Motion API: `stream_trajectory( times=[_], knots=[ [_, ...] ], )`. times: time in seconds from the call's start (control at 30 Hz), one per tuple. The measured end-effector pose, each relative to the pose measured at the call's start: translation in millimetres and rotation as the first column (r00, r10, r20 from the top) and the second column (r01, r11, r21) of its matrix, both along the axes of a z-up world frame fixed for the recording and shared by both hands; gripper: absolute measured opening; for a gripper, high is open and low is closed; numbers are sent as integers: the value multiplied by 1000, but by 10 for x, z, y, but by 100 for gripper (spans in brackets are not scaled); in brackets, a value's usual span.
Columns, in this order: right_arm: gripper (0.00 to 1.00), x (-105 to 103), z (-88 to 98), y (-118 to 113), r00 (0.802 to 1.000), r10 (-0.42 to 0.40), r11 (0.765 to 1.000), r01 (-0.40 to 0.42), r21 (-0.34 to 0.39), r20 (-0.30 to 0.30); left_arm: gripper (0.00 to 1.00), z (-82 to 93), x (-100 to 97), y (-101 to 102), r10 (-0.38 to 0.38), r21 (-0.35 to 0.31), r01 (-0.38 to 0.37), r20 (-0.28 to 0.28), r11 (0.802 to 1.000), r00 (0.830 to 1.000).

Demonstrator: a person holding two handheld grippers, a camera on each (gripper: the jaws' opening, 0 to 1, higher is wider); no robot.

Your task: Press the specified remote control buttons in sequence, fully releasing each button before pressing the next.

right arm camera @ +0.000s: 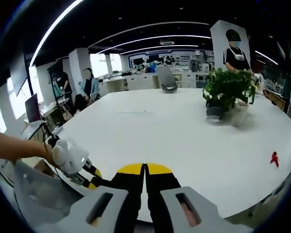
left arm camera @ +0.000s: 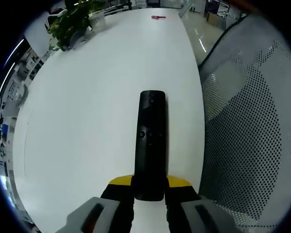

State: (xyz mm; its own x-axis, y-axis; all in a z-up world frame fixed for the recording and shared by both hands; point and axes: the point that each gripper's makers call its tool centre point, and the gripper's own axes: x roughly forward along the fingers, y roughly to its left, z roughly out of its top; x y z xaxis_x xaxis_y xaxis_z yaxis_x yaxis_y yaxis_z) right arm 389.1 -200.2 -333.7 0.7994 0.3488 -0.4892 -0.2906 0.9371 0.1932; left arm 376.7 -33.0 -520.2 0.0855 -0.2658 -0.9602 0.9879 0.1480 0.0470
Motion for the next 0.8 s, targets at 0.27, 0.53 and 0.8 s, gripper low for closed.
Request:
stream_trajectory(
  times=[0.27,0.53,0.8],
  knots=[
    [0,152,-66,215,994,75,995,-70,65,-73,23,1,-60,1,24,-25,-24,0,999,1000],
    [0,251,-360,480,965,173,984,-160,79,-198,24,22,-88,6,29,-73,-26,30,997,999],
    [0,297,-605,599,937,200,980,-191,61,-285,24,23,-99,5,45,-144,-40,33,989,998]
  ],
)
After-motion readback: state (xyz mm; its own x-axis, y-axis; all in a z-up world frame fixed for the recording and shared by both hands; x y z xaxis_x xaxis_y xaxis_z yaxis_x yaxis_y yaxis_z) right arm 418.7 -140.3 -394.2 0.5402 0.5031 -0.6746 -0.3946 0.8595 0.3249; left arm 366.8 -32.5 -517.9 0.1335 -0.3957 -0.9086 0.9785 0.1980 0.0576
